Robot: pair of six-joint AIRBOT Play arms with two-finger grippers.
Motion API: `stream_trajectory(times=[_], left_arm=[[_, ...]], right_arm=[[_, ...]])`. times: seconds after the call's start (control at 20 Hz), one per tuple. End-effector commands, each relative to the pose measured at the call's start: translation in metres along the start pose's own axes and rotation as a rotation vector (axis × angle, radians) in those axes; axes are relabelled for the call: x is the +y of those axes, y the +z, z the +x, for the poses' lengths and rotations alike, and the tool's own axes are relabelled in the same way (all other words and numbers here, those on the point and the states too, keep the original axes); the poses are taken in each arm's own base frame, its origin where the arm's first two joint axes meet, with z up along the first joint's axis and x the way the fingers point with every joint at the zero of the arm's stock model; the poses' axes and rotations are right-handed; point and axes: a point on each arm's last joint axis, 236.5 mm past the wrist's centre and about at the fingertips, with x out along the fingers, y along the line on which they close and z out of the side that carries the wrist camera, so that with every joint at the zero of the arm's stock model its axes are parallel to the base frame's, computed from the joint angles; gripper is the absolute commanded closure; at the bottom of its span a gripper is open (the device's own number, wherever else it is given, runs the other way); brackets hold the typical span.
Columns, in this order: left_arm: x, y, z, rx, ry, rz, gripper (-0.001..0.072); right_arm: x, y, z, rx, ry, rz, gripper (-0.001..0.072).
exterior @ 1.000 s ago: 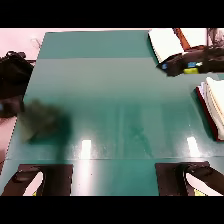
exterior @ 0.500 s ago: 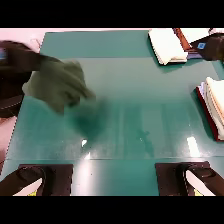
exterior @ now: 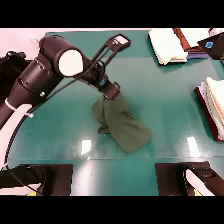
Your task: Fold the shirts.
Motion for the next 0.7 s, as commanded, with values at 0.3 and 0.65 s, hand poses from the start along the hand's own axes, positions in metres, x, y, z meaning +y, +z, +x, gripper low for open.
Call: stream_trajectory(times=[0.3,0.65], left_arm=[[0.144,-0.087,0.06,0.11,-0.042,-0.64,0.0161],[0.095,-0.153,0.152,0.213,-0.209,-0.746,0.0161]], right_arm=[[0.001,-0.006,0.0,0.025,0.003,0.002,0.0688],[0.001,-0.008,0.0,0.033,0.004,0.003,0.0688]])
